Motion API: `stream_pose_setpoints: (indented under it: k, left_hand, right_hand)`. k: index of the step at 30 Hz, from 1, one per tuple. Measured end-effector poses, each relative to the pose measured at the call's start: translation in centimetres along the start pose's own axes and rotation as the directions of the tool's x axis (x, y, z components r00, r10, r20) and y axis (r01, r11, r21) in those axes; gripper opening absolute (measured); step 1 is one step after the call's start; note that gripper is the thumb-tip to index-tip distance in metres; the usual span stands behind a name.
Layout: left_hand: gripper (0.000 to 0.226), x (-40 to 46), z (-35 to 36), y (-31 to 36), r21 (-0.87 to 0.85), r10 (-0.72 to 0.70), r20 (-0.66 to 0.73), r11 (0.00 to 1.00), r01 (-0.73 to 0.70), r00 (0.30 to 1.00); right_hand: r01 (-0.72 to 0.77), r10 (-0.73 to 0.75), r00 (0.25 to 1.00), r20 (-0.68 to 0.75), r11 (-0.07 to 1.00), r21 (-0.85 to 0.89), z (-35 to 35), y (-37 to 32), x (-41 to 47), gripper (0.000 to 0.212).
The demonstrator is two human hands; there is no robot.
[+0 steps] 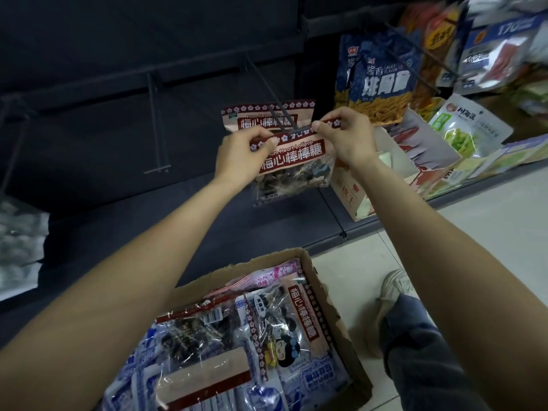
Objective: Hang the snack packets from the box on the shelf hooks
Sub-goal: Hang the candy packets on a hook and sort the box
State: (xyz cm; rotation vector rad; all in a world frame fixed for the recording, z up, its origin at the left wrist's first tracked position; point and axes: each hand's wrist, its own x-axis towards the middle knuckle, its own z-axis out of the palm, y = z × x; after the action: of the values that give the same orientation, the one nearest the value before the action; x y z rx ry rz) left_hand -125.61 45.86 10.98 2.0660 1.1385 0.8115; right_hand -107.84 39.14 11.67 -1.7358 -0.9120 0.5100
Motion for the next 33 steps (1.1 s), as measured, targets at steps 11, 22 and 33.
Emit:
stream_pose_setpoints:
  k: [11,22,33]
  left_hand:
    - [0.013,3.5,0.6,-0.9,0.176,-0.035,-0.222,0.982,0.076,0.974]
    - [0.028,3.8,1.3,-1.3,0.270,0.035,-0.369,0.960,0.072,0.929]
    - [0.024,-19.0,-0.1,-8.6,0.153,0.011,0.363,0.986,-0.072,0.932]
  right_hand:
    - [0.029,-0.079,0.989,-0.122,0.929,-0.368,2.2,0.2,3.2,0.022]
    - [-0.166,0.146,0.973,0.179,0.980,0.105,3.0,2.2,-1.7,0.023]
    - [-0.102,0.230,0.898,0.376,0.938,-0.332,3.9,8.2,-19.2,0.018]
